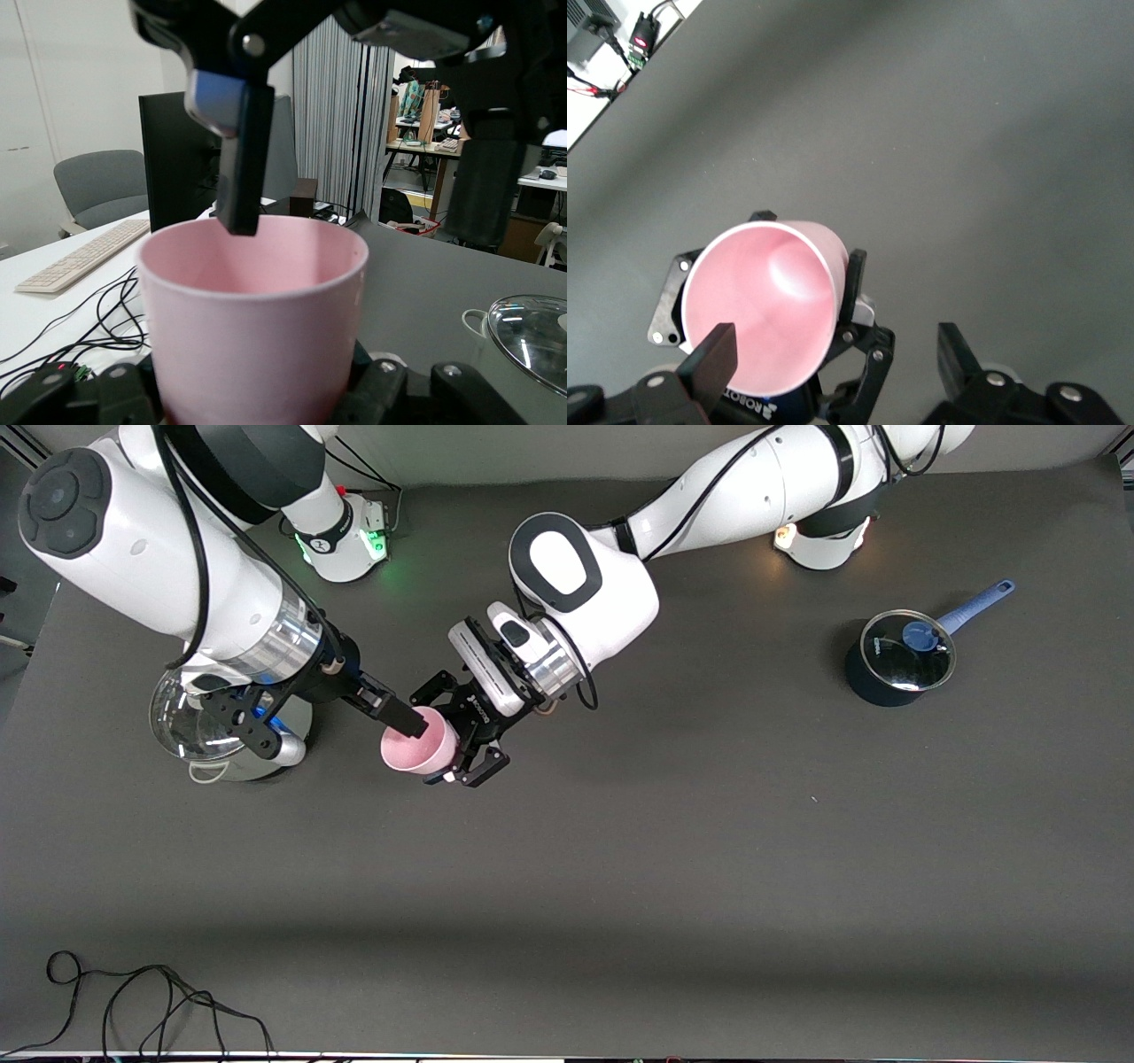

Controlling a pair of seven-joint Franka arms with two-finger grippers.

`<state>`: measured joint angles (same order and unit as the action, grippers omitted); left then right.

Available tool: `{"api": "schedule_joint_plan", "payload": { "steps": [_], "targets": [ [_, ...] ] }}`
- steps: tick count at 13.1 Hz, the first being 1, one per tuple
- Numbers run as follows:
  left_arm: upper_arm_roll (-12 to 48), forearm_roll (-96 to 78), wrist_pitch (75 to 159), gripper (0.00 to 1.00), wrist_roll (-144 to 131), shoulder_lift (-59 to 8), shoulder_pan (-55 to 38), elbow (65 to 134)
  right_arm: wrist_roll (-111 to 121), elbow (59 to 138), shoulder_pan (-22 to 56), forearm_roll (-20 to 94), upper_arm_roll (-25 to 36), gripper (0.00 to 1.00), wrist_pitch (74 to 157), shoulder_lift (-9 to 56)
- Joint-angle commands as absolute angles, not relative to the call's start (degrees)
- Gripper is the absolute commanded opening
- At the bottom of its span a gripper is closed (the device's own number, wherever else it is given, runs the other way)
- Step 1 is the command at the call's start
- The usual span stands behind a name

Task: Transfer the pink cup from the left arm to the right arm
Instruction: 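Close the right gripper on the pink cup's rim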

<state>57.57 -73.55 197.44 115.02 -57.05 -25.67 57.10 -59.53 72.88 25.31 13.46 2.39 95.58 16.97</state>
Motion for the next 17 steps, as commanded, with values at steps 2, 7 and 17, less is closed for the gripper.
{"api": "schedule_joint_plan", "payload": {
  "steps": [2,7,17],
  "targets": [
    [56.25,-73.83,198.19,0.00,114.26,-56.69,-27.16,55.46,-59.68,72.86,25.05,12.66,2.55,1.00,97.82,18.71],
    [56.25,-73.83,198.19,0.00,114.26,-56.69,-27.16,55.46,-59.77,72.77,24.96,12.22,2.55,0.97,98.61,19.16],
    [56.34,-73.83,198.19,0.00,114.17,-56.60,-27.16,55.46,-60.29,71.90,25.57,10.81,2.46,0.00,98.35,18.98]
  ]
}}
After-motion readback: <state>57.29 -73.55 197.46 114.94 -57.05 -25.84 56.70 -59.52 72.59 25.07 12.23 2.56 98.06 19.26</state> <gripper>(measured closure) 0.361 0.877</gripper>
